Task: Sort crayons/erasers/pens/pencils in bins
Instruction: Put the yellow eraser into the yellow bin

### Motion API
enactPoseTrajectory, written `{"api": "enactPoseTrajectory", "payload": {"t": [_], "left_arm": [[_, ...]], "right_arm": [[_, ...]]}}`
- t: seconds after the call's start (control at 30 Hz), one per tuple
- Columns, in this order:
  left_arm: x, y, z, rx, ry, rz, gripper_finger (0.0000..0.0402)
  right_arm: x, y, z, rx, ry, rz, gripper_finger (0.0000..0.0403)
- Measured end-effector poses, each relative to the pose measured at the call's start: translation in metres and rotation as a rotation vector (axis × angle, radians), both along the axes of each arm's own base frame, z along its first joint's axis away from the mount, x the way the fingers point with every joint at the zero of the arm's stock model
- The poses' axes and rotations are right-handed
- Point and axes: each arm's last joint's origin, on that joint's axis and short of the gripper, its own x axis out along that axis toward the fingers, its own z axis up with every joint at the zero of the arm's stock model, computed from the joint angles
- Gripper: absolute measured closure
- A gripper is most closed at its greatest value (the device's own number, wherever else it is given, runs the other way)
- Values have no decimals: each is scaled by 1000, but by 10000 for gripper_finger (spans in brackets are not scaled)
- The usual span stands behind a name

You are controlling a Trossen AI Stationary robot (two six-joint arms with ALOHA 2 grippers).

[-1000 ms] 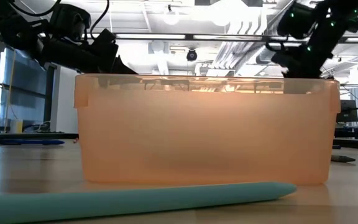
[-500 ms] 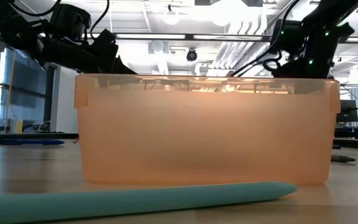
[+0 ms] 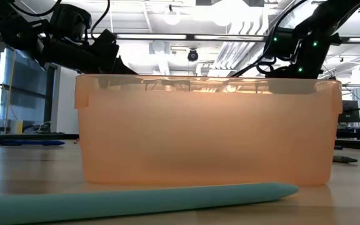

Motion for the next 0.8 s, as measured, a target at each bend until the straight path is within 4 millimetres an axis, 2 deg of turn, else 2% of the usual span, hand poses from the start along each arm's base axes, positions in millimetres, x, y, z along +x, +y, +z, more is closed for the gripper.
{"api": "enactPoseTrajectory", "payload": {"t": [0.27,0.6,0.7,0.8], "left_arm": [[0,0,0,6,4,-1,337],[0,0,0,6,4,-1,337],[0,0,0,6,4,-1,337],[0,0,0,6,5,-1,337]], "right_arm": [[-2,-12,2,-32,-42,-34,403],[4,-15,7,-19,-129,-12,403],[7,-15,18,9,-139,11,403],[6,-8,32,77,-55,66,403]]}}
